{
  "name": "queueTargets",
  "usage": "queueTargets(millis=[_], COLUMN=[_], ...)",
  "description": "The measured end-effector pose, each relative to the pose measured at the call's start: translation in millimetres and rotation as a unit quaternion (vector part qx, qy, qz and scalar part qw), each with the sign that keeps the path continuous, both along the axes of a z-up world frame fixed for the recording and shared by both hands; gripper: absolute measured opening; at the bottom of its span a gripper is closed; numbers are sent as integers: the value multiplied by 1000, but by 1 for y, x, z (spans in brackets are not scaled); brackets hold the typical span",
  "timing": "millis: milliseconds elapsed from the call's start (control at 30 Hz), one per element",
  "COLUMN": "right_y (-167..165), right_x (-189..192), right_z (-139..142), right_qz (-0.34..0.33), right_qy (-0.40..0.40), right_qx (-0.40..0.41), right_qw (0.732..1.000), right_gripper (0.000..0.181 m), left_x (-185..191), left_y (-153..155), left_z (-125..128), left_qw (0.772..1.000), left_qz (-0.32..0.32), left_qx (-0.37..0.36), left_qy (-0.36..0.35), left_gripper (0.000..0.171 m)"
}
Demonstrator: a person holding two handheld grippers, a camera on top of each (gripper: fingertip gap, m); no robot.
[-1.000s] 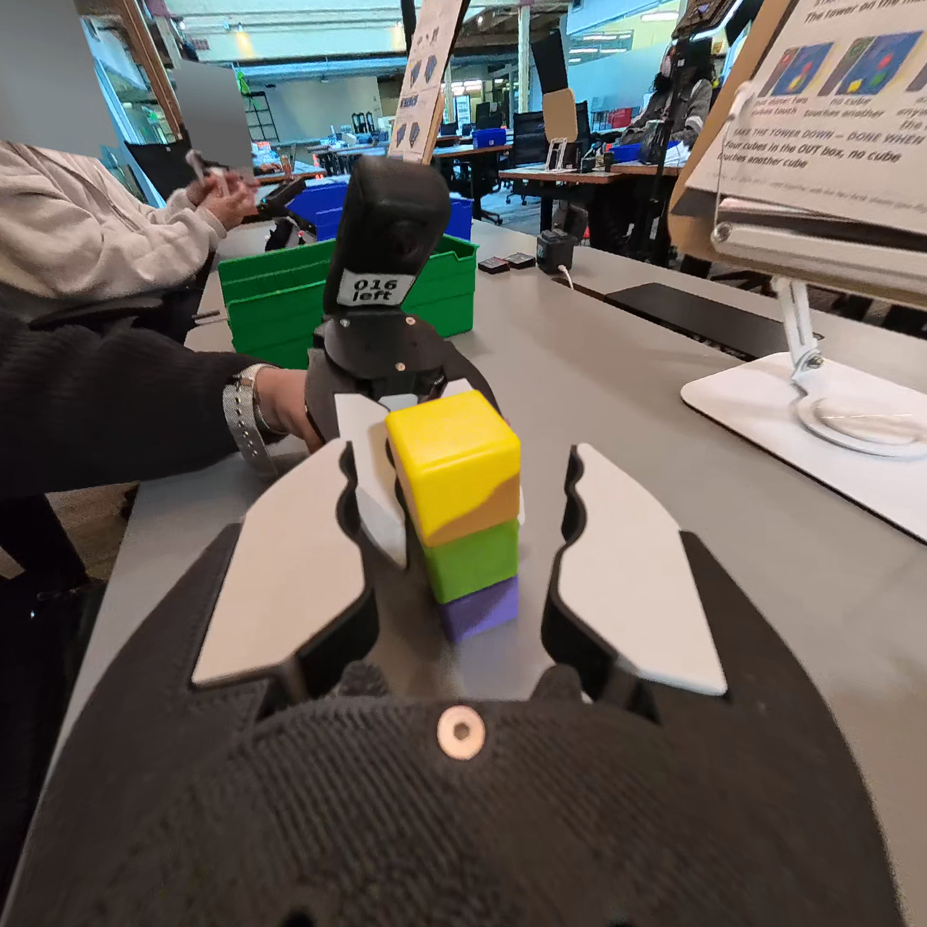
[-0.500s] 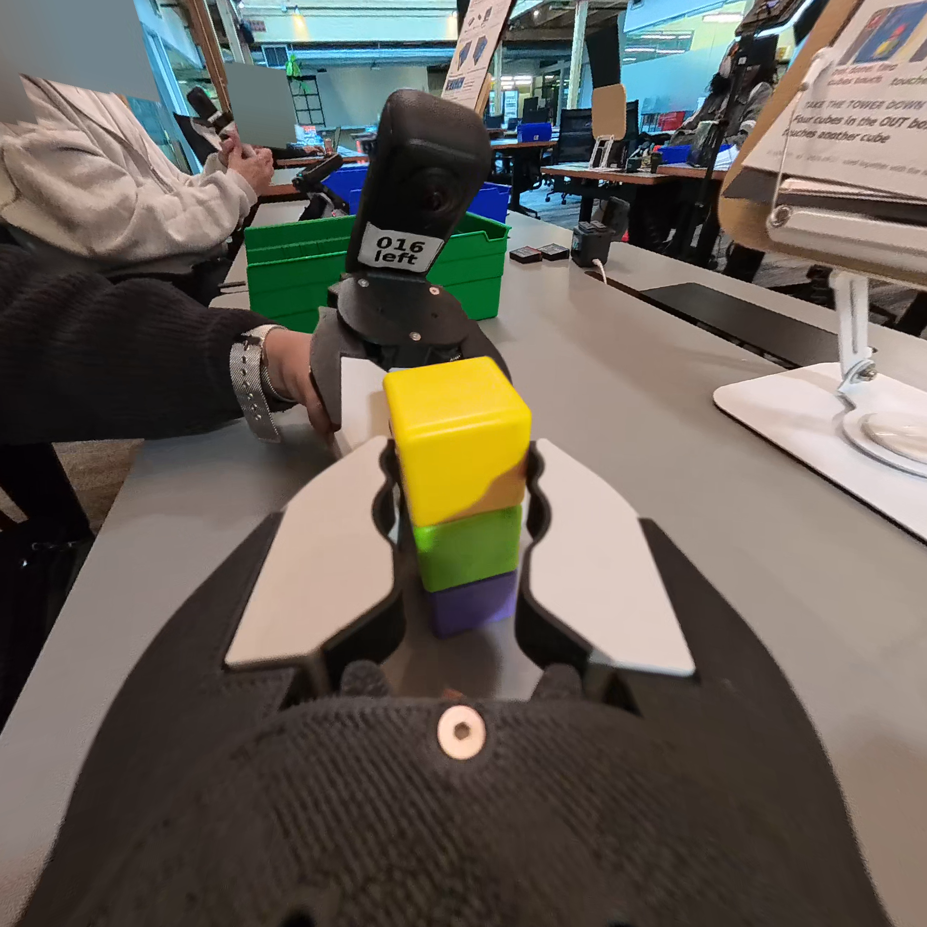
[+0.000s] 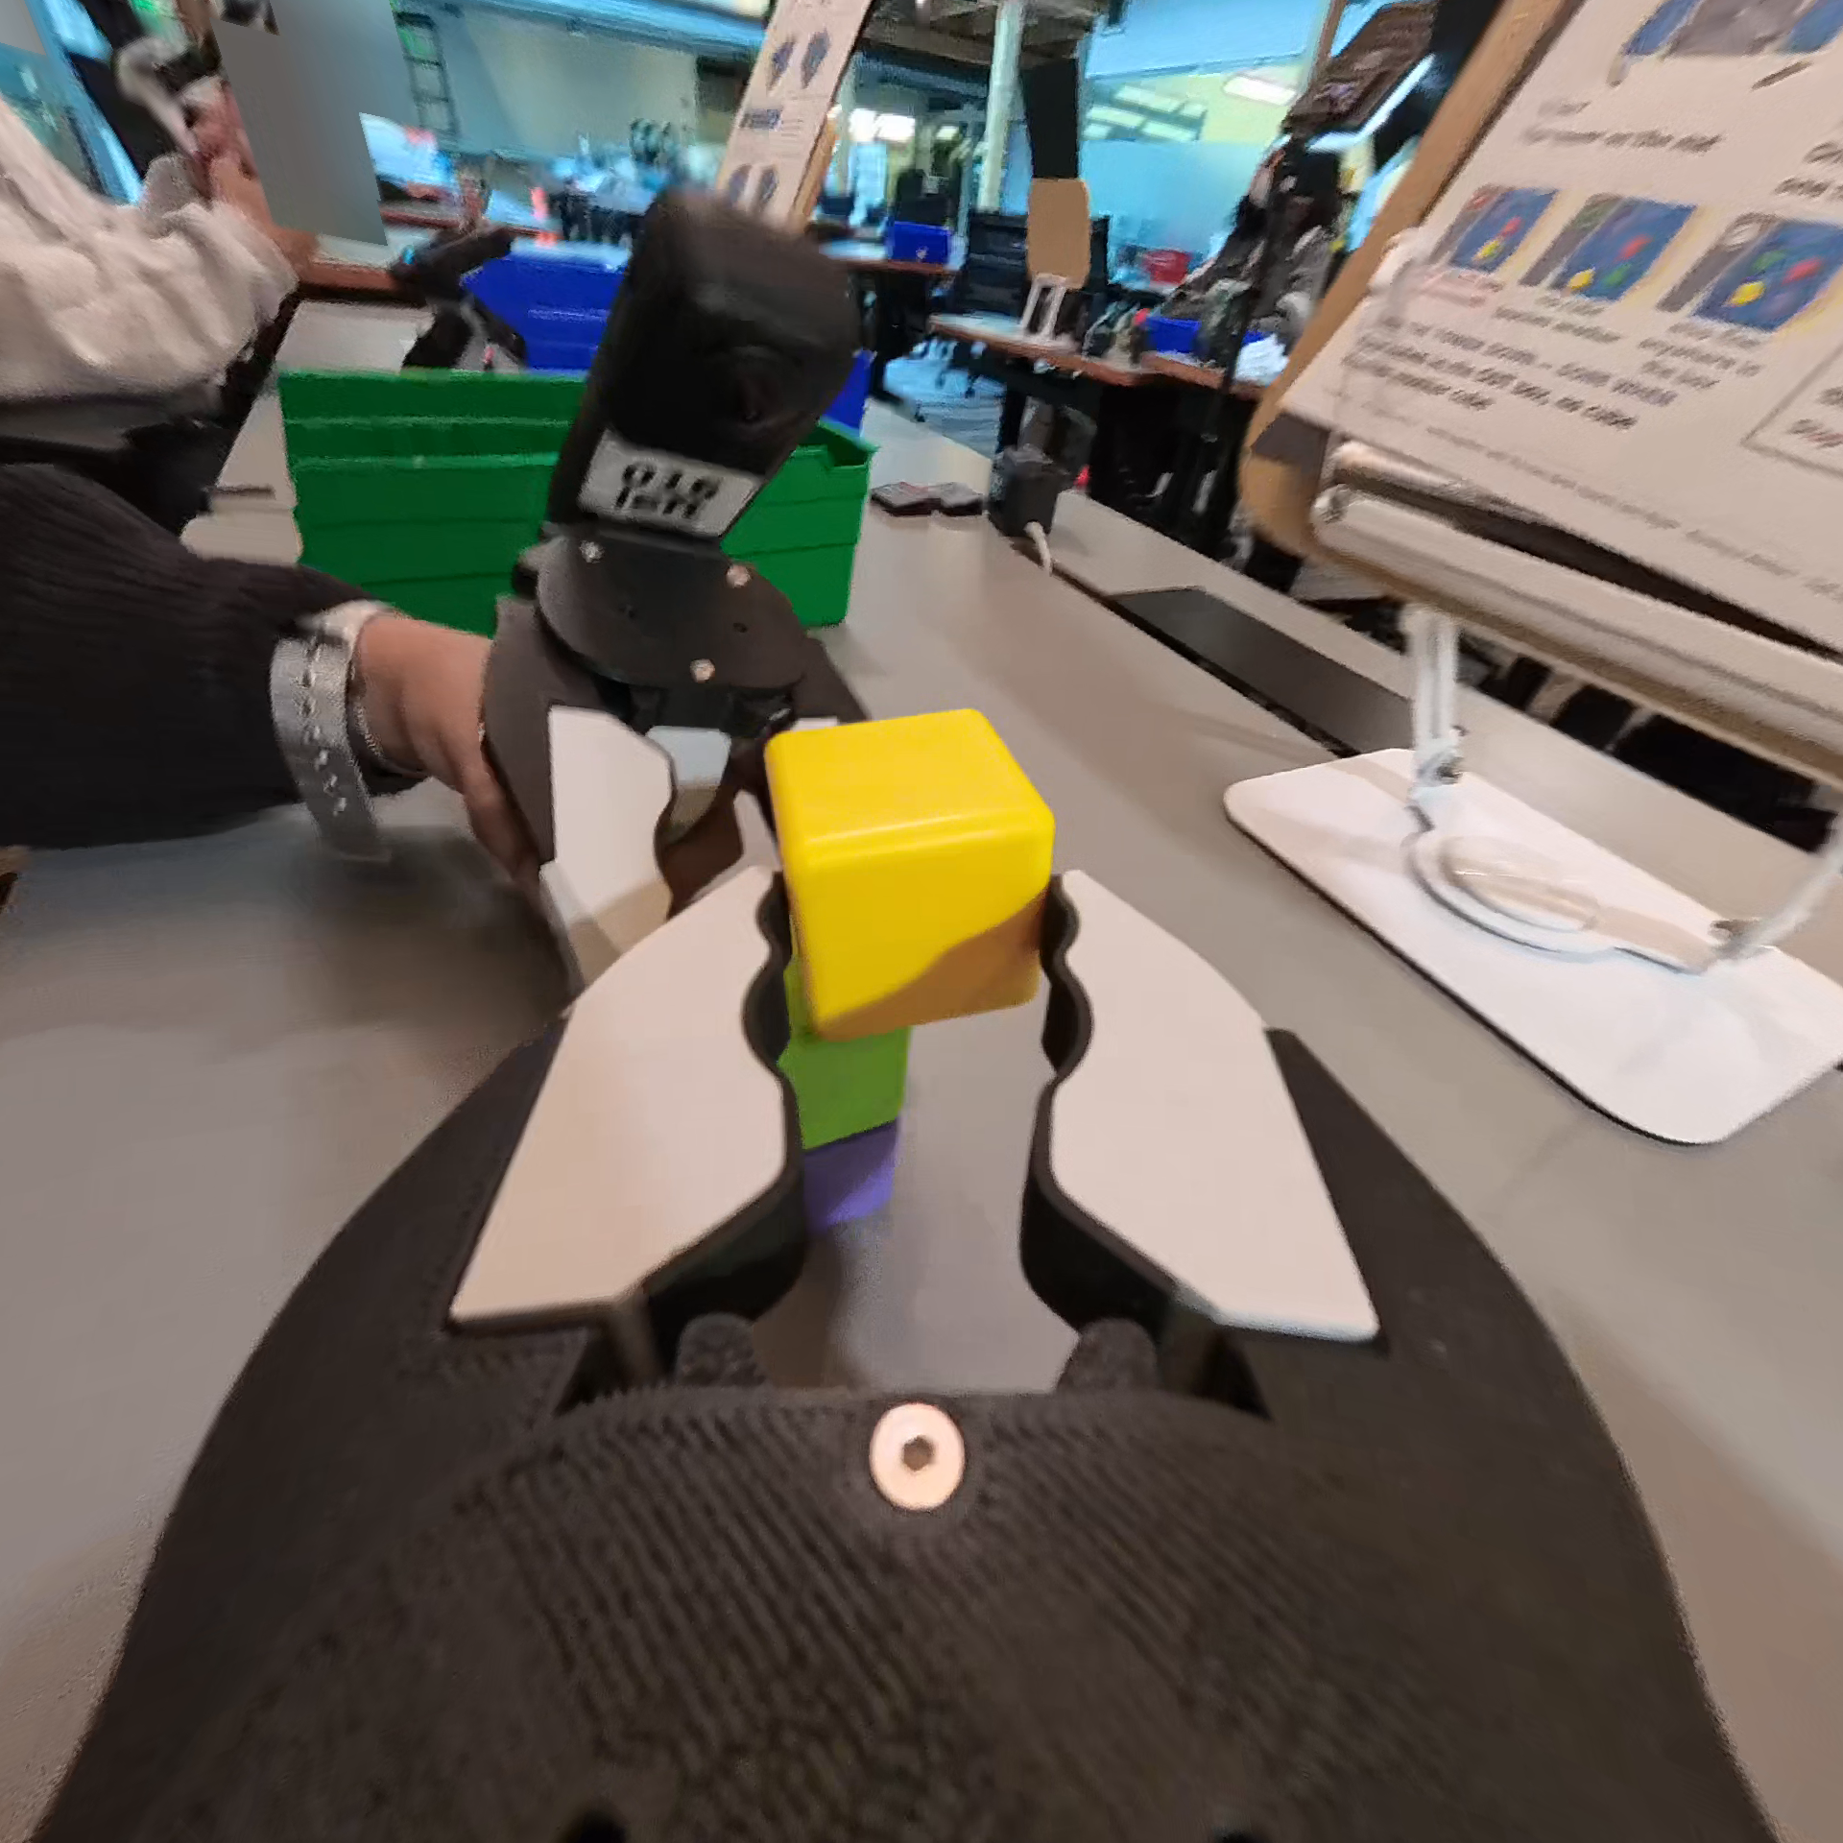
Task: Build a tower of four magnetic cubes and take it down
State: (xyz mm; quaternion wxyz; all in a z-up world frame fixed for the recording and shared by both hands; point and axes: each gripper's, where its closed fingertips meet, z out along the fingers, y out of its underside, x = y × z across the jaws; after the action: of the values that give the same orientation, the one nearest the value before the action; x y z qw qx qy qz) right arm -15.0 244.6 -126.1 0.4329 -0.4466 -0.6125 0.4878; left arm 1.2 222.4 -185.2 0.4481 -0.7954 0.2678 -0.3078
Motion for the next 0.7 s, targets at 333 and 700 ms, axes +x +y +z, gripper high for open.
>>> queueTargets(millis=[333,700], right_y=[72,197], right_x=[55,199], right_z=[87,33], right_qz=[-141,-324], right_qy=[3,-251], right_qx=[65,56], right_qw=[988,910], right_gripper=[50,49], left_x=[1,1], left_y=[0,0], left_z=[0,0], left_qw=[1000,1000], left_qz=[1,2], left_qx=[1,-4], left_qy=[1,-4], left_gripper=[52,53])
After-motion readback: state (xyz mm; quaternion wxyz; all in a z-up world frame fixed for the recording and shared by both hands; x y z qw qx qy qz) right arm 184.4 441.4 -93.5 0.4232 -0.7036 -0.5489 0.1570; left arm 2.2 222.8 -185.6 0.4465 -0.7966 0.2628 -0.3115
